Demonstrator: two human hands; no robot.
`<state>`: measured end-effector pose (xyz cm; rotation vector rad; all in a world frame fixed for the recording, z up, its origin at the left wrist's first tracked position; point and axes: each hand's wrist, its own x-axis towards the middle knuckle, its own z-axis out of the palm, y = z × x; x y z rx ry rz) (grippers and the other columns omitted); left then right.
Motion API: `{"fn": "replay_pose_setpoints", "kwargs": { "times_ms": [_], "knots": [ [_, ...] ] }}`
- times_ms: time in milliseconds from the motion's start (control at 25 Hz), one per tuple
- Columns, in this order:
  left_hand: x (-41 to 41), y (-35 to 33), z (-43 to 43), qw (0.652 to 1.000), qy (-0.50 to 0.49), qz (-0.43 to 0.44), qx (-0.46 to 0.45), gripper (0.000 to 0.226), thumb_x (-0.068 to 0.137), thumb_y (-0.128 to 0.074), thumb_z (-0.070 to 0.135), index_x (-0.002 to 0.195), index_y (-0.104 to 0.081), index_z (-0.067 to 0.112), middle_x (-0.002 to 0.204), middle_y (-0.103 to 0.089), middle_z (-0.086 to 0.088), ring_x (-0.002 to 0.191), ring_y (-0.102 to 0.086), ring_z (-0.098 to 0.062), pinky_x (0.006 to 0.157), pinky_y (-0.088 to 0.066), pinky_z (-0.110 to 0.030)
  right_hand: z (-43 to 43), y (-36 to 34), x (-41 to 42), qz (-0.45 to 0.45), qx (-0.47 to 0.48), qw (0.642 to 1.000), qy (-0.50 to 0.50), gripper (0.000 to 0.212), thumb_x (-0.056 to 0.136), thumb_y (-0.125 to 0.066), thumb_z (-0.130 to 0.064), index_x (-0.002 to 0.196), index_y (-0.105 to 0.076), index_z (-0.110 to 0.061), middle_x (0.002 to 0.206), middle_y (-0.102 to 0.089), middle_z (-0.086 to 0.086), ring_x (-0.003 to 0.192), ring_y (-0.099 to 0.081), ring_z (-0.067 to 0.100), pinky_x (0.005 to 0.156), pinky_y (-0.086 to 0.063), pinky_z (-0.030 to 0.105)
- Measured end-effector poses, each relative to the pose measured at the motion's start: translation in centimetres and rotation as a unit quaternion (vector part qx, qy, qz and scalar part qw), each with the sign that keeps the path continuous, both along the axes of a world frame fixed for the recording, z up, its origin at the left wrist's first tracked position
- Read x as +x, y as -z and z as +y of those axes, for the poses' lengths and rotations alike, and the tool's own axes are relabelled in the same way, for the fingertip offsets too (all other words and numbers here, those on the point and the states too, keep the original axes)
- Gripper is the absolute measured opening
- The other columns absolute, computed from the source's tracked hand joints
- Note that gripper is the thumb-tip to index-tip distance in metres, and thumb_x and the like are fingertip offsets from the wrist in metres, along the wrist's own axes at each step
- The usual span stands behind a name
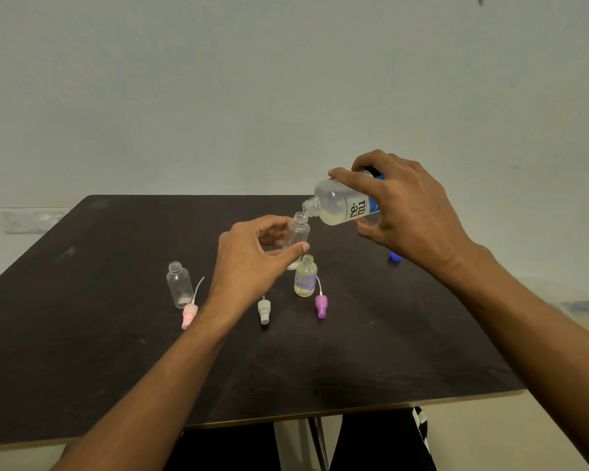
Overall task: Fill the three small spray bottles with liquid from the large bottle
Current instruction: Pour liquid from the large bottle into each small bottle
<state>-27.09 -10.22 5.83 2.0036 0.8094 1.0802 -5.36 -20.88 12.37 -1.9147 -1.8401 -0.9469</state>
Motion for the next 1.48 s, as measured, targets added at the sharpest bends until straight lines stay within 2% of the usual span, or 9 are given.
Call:
{"fn": "replay_pose_setpoints", "kwargs": {
  "times_ms": [320,1000,1280,1480],
  "knots": [
    [0.15,0.1,0.07,1.0,-0.002,-0.001,0.007,0.041,0.077,-0.09,0.039,0.115,-0.079,0.03,0.096,-0.077,0.019,0.091,-0.07,0.012,0.079,-0.051,-0.002,-0.1,-0.15,0.0,-0.001,-0.005,1.0,0.001,0.074,0.077,-0.084,-0.02,0.146,-0.058,-0.031,0.13,-0.058,0.003,0.114,-0.06,0.029,0.097,-0.05,0.042],
    [-0.01,0.07,-0.15,1.0,0.008,-0.006,0.003,0.038,0.077,-0.091,0.034,0.113,-0.078,0.031,0.092,-0.074,0.024,0.091,-0.068,0.014,0.074,-0.049,0.0,-0.23,-0.26,-0.05,-0.002,-0.017,1.0,0.007,0.075,0.078,-0.083,-0.022,0.147,-0.056,-0.032,0.132,-0.057,0.002,0.116,-0.058,0.027,0.1,-0.049,0.041],
    [-0.06,0.22,-0.04,1.0,0.003,0.001,0.001,0.04,0.077,-0.09,0.037,0.115,-0.077,0.032,0.093,-0.073,0.025,0.091,-0.069,0.012,0.079,-0.052,-0.003,-0.12,-0.16,-0.19,-0.001,-0.018,1.0,0.005,0.074,0.079,-0.083,-0.02,0.147,-0.057,-0.031,0.132,-0.058,0.004,0.116,-0.059,0.028,0.1,-0.049,0.043],
    [-0.05,0.36,0.01,1.0,0.006,-0.007,-0.005,0.041,0.077,-0.091,0.036,0.115,-0.078,0.029,0.097,-0.077,0.02,0.091,-0.071,0.009,0.082,-0.056,-0.009,-0.12,-0.17,-0.27,-0.001,-0.018,1.0,0.004,0.074,0.078,-0.081,-0.018,0.146,-0.057,-0.032,0.132,-0.057,0.002,0.116,-0.059,0.027,0.101,-0.048,0.042]
  ]
}}
